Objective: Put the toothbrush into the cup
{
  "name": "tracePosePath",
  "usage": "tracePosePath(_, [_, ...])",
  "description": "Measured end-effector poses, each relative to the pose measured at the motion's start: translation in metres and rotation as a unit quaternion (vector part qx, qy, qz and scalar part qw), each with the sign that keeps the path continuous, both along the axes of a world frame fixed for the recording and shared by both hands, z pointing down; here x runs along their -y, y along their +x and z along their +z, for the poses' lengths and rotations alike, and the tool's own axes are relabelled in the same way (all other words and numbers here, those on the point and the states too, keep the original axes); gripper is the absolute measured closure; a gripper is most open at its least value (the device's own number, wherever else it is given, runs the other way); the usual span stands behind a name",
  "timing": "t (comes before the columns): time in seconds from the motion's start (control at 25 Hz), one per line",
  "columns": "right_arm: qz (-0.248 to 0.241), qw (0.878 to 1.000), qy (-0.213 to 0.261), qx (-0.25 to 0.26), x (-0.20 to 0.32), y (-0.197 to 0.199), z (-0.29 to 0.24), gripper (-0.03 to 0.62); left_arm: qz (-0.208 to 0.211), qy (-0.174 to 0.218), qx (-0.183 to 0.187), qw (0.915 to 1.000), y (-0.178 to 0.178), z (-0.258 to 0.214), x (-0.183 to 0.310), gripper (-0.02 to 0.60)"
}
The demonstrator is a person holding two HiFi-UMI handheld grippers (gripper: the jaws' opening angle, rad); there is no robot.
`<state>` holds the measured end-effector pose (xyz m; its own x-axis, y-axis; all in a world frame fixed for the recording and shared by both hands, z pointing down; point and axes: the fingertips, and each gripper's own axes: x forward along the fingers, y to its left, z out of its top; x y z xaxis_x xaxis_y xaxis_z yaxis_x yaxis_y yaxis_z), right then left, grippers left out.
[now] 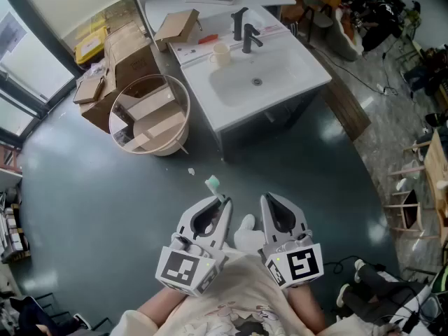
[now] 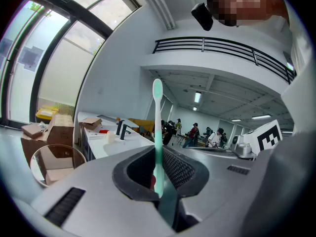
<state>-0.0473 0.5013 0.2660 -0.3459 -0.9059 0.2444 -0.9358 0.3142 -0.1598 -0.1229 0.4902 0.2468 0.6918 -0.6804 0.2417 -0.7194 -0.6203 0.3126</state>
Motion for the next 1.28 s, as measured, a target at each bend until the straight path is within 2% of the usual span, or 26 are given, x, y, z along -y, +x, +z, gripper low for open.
tracePosePath(0.2, [0.014, 1.000, 0.011, 0.014, 0.001, 0.014, -0.002, 0.579, -0.007, -0.011, 0.013, 0.9998, 0.007, 0.000, 0.002, 0.528])
tracePosePath(0.36, [0.001, 0.999, 0.007, 0.044, 0.001, 0.024, 0.003, 0.577, -0.011, -0.015, 0.019, 0.9997, 0.018, 0.005, 0.000, 0.528])
tracePosePath(0.72, [-0.075, 0.997, -0.006, 0.018, -0.009, 0.036, 0.011, 0.577, -0.025, -0.015, 0.034, 0.9990, 0.044, 0.006, -0.001, 0.528])
tracePosePath(0.88, [-0.094, 0.995, 0.023, 0.005, -0.013, 0.050, 0.004, 0.579, -0.037, -0.014, 0.036, 0.9986, 0.059, 0.004, -0.002, 0.528])
tracePosePath(1.0, [-0.085, 0.995, 0.046, -0.003, -0.012, 0.068, 0.004, 0.579, -0.049, -0.007, 0.035, 0.9982, 0.067, 0.007, -0.004, 0.528])
tracePosePath(1.28, [-0.075, 0.996, 0.048, -0.008, -0.005, 0.097, 0.011, 0.579, -0.072, -0.008, 0.037, 0.9967, 0.085, 0.013, -0.003, 0.528])
